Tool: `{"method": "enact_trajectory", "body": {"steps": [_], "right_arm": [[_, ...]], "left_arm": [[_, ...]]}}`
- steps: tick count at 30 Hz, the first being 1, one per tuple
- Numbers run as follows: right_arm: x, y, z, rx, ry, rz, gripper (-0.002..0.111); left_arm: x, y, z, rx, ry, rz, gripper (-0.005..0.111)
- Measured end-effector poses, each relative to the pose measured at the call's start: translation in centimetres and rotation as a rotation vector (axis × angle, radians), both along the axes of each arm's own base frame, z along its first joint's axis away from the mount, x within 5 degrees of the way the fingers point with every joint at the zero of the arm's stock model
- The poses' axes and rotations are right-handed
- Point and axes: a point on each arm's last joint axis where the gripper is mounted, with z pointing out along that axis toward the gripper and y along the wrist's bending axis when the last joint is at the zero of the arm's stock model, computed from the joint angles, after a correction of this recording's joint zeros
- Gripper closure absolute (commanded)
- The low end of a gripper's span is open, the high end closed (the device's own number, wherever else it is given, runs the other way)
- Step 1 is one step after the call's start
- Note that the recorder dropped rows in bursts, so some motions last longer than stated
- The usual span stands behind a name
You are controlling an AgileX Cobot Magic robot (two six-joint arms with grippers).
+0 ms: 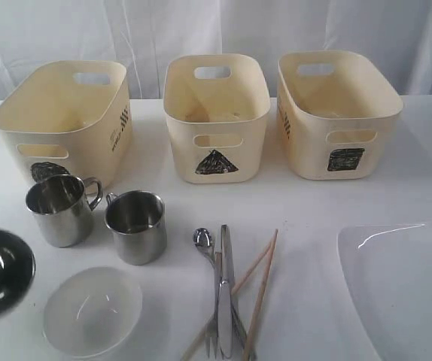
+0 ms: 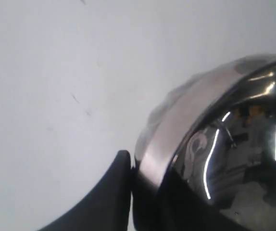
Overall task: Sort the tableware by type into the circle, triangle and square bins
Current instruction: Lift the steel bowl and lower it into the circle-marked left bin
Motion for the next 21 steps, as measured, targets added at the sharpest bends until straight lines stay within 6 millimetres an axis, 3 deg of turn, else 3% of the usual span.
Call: {"method": "enact_trajectory", "body": {"steps": [6, 9, 21], "right_arm": [[0.0, 0.0, 0.0, 0.0, 0.0, 0.0, 0.108], [0.0, 0.0, 0.0, 0.0, 0.0, 0.0, 0.108], [0.0, 0.0, 0.0, 0.0, 0.0, 0.0, 0.108]], "left_arm": [[0.2, 0.1, 9.9, -0.003, -0.402, -0.004, 0.107], [-0.1, 0.1, 12.8, -0.008, -0.557, -0.003, 0.107], [1.2, -0.2, 15.7, -0.062, -0.898, 0.02, 0.107]]}}
